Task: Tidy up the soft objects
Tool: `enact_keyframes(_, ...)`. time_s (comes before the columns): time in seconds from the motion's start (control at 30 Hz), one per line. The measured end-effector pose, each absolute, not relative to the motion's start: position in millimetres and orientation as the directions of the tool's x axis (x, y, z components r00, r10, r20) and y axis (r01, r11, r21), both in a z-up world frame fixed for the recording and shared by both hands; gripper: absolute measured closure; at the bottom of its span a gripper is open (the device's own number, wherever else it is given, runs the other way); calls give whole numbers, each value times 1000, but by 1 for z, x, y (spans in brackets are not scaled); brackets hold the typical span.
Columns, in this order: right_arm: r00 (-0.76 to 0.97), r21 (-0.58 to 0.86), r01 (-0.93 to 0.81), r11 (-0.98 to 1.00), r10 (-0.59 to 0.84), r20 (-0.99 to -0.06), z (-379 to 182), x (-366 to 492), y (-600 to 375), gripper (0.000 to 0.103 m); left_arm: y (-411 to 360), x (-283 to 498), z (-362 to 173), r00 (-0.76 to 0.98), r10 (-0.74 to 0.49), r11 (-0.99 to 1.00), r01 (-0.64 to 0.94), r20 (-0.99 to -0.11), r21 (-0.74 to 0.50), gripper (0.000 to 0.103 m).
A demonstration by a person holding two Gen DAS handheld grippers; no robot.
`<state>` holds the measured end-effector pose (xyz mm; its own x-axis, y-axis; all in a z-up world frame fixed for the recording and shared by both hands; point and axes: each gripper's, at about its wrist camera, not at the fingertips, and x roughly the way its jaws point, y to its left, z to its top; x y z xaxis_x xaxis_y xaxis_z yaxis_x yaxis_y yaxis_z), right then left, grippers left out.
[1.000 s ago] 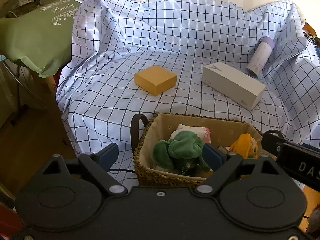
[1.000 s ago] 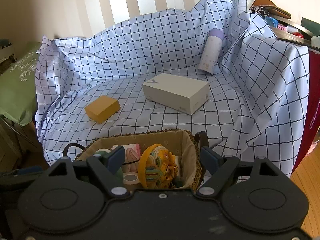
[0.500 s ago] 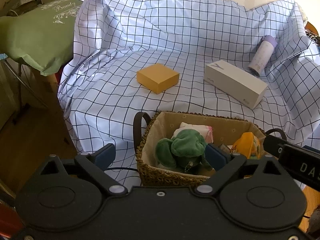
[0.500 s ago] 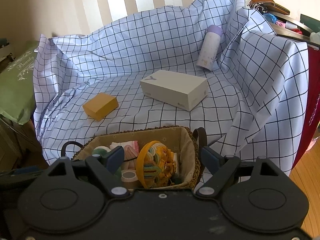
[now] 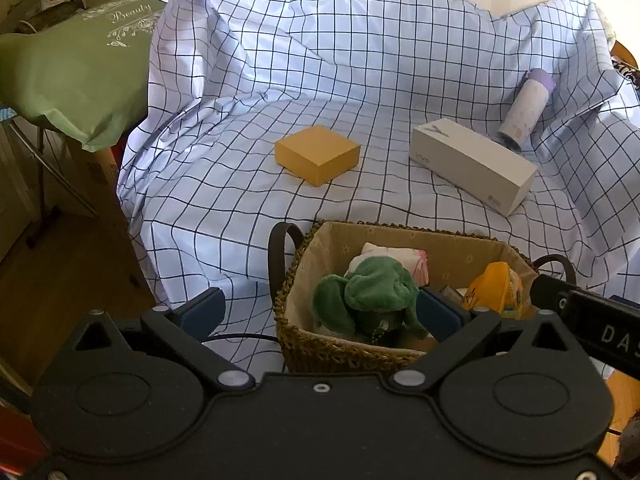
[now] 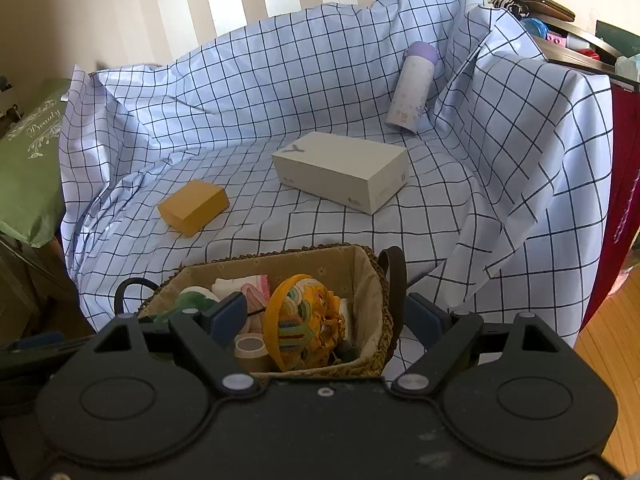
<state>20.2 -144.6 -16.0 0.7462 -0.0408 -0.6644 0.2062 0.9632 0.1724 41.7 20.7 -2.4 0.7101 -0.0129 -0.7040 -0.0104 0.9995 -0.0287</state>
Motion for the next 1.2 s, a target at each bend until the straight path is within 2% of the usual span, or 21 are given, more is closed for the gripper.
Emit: enact_keyframes(1.2,724,176,223,959,-43,-688,-21,23,-149,15,18,45,-8,685,-12,1000,-1,-729,-17,5)
